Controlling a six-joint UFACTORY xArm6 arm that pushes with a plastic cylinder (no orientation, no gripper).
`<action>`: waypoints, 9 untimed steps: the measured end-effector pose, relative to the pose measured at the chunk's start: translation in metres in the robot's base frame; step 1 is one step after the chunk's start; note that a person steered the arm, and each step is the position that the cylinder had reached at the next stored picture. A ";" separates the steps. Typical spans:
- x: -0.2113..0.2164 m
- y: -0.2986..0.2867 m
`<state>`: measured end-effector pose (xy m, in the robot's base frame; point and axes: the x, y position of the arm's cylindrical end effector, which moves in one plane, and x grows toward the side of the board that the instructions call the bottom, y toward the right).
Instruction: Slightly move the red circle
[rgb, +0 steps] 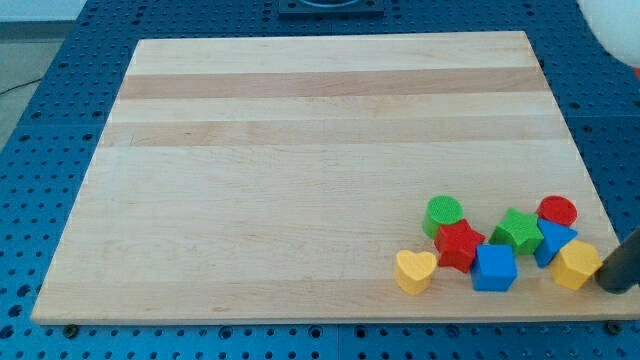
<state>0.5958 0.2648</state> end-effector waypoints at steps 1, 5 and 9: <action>0.000 -0.012; -0.066 0.038; -0.116 0.032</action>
<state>0.4801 0.2966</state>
